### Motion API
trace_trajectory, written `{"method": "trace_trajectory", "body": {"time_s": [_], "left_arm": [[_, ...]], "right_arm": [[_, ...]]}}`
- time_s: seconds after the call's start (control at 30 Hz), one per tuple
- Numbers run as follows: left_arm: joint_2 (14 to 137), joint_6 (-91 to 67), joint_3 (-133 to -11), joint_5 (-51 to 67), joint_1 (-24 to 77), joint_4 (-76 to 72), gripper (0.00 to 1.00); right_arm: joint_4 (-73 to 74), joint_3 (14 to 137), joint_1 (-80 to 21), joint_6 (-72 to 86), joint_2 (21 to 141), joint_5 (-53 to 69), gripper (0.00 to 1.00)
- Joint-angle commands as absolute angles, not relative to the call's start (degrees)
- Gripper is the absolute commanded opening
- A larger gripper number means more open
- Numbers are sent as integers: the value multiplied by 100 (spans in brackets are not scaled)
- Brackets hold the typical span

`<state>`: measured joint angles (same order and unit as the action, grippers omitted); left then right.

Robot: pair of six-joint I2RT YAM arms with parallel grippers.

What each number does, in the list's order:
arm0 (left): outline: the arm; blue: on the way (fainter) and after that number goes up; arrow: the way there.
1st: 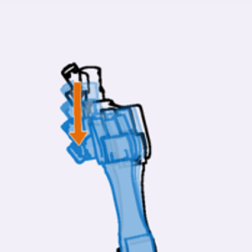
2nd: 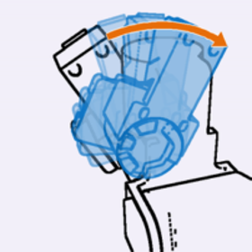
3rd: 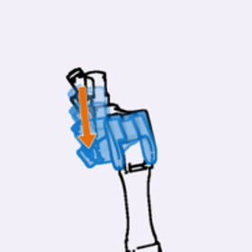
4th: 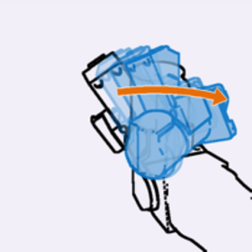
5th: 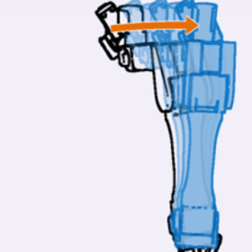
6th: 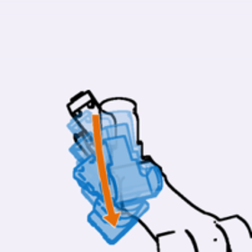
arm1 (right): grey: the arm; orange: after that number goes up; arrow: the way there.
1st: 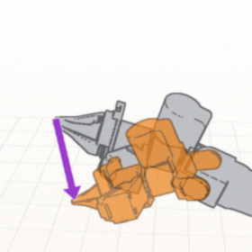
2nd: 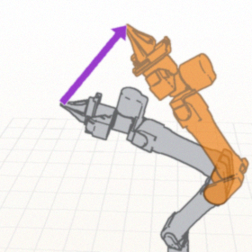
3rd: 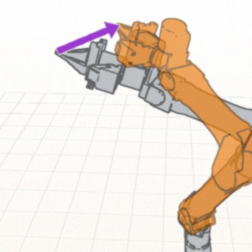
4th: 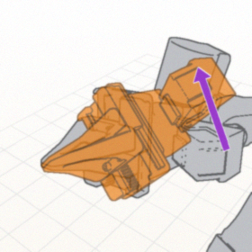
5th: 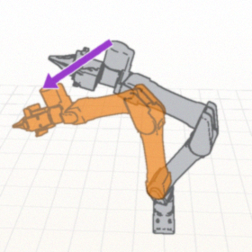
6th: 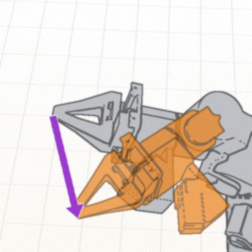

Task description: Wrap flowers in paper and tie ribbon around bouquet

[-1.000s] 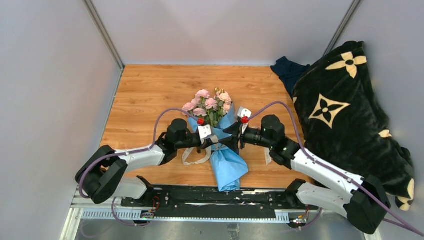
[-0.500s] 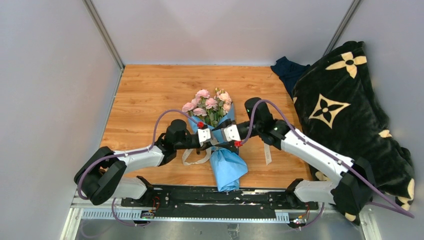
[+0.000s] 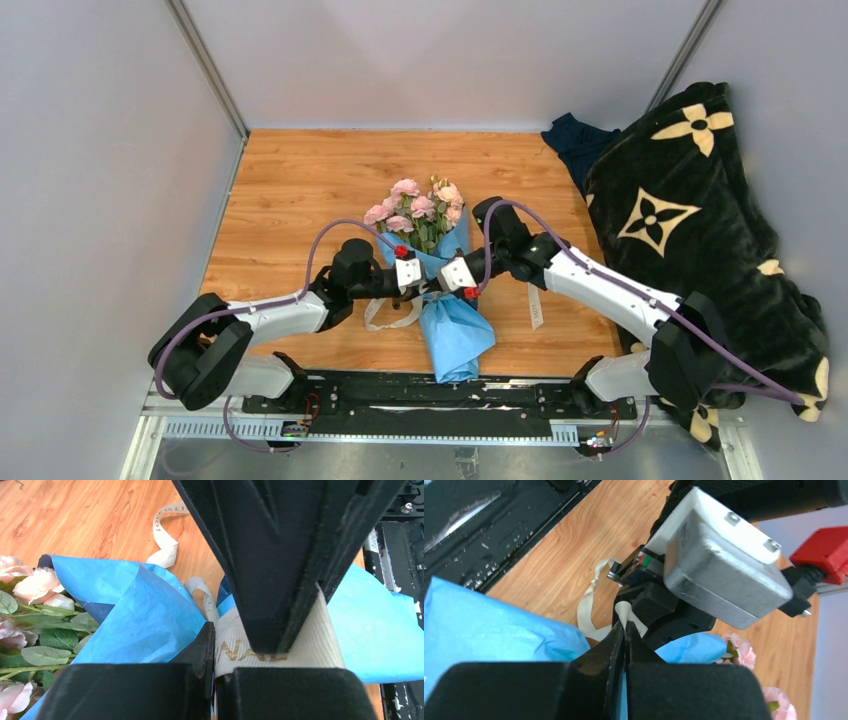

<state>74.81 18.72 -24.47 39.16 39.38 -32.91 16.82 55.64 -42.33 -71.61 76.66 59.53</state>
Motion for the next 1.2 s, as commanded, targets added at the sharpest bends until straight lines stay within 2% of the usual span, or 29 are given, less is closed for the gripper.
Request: {"method": "trace_trajectory", "body": {"time_s": [0.0, 0.07, 0.1, 0.17, 0.2, 0.23, 0.3, 0.43, 0.5, 0.83, 1.03, 1.17], "left_arm": [[7456, 1892, -2474, 3992, 3973, -3472, 0], [7426, 1854, -2455, 3900, 3973, -3472, 0], [7399, 1819, -2440, 3816, 3977, -3472, 8], [7272, 1723, -2392, 3596, 3981, -3472, 40], [7198, 1674, -2357, 3471, 3981, -3472, 51], [7107, 1606, -2303, 3355, 3981, -3472, 57], [6924, 1454, -2182, 3152, 4008, -3467, 62], [6741, 1188, -2068, 2715, 4210, -3518, 64], [6680, 1044, -2007, 2546, 4311, -3726, 60], [6892, 932, -1901, 2282, 4665, -4340, 52], [7037, 817, -1930, 1965, 4770, -4705, 35], [7096, 652, -1962, 2028, 4806, -4760, 31]], "right_arm": [[944, 5389, -4228, -6425, 7500, 5811, 0], [794, 5287, -4231, -5928, 7369, 5537, 0], [751, 5236, -4224, -5641, 7296, 5346, 0], [673, 5101, -4219, -4964, 7145, 4883, 0], [627, 4994, -4214, -4493, 7024, 4630, 0], [532, 4867, -4212, -4120, 6922, 4337, 0], [130, 4474, -4217, -3459, 6698, 4047, 0], [-789, 4005, -4212, -2205, 6419, 3638, 0], [-911, 3921, -4219, -1840, 6378, 3471, 0], [-1414, 3814, -4223, -1116, 6400, 3421, 0], [-1382, 3876, -4227, -1090, 6442, 3575, 0], [-1384, 3884, -4225, -1070, 6464, 3595, 0]]}}
